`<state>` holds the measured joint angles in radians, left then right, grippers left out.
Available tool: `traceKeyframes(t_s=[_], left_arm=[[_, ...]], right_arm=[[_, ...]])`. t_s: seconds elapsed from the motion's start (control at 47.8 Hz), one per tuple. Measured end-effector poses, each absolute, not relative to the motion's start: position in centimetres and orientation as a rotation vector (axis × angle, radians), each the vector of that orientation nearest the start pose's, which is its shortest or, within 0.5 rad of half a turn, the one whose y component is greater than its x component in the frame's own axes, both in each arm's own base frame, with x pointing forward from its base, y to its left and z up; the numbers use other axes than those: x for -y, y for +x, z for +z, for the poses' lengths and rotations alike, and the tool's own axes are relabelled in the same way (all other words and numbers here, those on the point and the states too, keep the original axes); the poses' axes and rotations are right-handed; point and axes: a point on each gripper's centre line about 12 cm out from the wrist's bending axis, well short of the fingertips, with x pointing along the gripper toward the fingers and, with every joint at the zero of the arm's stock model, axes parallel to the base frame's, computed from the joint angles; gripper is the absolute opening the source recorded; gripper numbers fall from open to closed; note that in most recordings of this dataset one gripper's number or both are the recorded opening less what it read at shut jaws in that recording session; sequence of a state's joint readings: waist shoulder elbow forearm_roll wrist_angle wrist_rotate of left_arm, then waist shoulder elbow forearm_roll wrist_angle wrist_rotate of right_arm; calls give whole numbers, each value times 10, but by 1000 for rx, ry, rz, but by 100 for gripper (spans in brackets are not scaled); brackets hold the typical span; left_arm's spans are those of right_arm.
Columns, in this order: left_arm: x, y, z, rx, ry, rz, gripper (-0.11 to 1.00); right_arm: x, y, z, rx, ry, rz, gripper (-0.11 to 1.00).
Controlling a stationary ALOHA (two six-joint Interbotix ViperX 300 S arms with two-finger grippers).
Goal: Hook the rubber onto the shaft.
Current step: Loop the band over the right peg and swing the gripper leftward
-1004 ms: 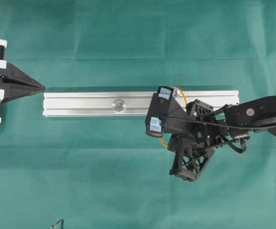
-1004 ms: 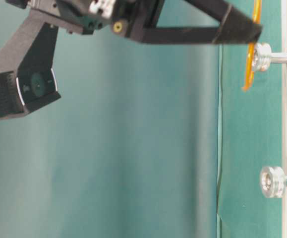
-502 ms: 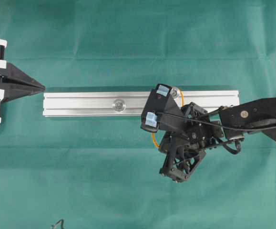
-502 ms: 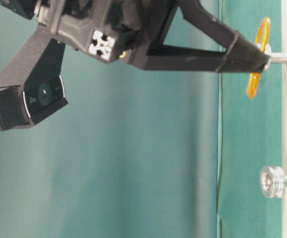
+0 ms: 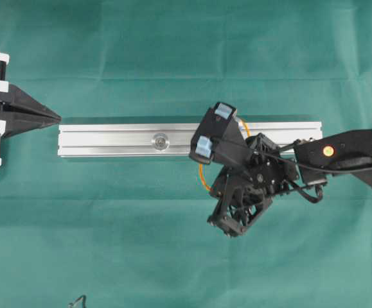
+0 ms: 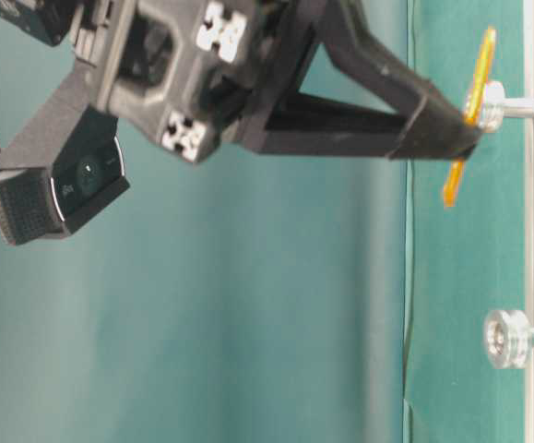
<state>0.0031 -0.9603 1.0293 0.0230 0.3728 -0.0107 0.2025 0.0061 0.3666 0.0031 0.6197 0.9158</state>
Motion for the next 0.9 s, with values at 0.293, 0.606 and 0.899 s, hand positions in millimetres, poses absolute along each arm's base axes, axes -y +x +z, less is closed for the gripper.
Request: traceKeyframes(t_s=[0.293,0.606,0.899], left_arm=[[-2,194,277,-440,10,9,0],[-2,194,277,-440,12,9,0],[-2,194,277,-440,10,9,0]], right_arm=[[-75,412,220,-956,783,-305,7],[-72,429,217,-944,776,-313,7],[-53,442,218,-907,738,-347,7]])
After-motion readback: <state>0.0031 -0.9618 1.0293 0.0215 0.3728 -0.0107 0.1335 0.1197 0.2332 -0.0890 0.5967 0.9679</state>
